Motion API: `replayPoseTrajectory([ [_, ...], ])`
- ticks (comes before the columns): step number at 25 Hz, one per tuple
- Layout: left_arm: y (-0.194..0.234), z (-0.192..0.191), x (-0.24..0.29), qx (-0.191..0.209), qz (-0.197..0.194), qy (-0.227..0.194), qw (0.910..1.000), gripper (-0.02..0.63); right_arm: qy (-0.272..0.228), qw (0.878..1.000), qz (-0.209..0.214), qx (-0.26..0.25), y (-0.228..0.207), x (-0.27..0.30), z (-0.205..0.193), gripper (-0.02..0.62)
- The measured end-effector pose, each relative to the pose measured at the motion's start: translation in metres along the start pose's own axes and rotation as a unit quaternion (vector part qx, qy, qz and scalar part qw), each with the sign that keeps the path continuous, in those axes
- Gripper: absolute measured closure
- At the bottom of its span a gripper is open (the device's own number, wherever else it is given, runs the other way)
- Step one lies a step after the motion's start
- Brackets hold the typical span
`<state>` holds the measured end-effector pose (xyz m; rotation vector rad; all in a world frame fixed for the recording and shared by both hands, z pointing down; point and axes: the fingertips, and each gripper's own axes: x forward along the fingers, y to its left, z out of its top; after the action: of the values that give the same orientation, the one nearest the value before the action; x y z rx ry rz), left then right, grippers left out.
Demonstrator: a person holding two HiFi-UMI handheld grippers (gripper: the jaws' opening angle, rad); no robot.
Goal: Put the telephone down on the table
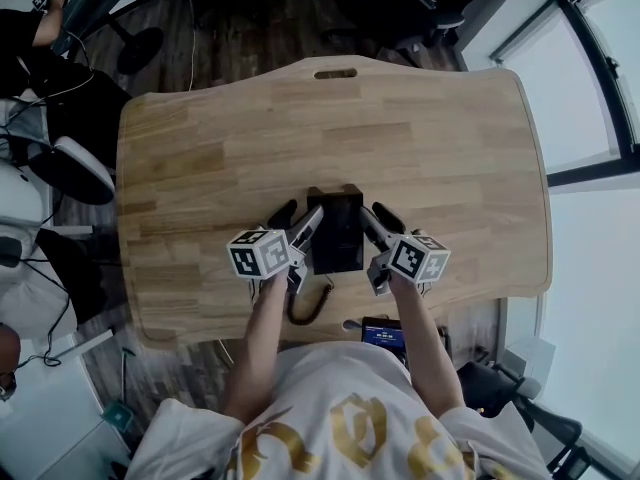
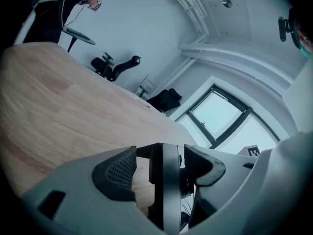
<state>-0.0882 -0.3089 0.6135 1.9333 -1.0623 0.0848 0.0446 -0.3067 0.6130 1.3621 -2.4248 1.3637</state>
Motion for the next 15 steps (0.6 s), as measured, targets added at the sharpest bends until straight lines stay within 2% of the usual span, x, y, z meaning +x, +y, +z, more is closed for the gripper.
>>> replayPoseTrajectory([
  [4,-0.012,-0.002,-0.009,0.042,0.005,0.007,0.9991,0.311,-0.014,1.0,-0.007,-0.027,0.009,-0.011,0.005,0.468],
  [5,-0.013,-0.001,-0.013,0.057,0.015,0.002,0.9983,0.346,-0.014,0.999,-0.009,-0.036,0.012,-0.013,0.004,0.493],
  [7,-0.014,0.003,-0.023,0.091,0.043,-0.013,0.9949,0.586,-0.009,0.998,-0.018,-0.058,0.016,-0.018,0.002,0.551],
  [10,-0.021,0.008,-0.035,0.118,0.057,-0.029,0.9909,0.595,-0.007,0.997,-0.02,-0.076,0.024,-0.028,-0.001,0.572],
  [15,-0.04,0.012,-0.052,0.128,0.045,-0.046,0.9897,0.597,-0.024,0.995,-0.001,-0.102,0.049,-0.046,0.001,0.58],
])
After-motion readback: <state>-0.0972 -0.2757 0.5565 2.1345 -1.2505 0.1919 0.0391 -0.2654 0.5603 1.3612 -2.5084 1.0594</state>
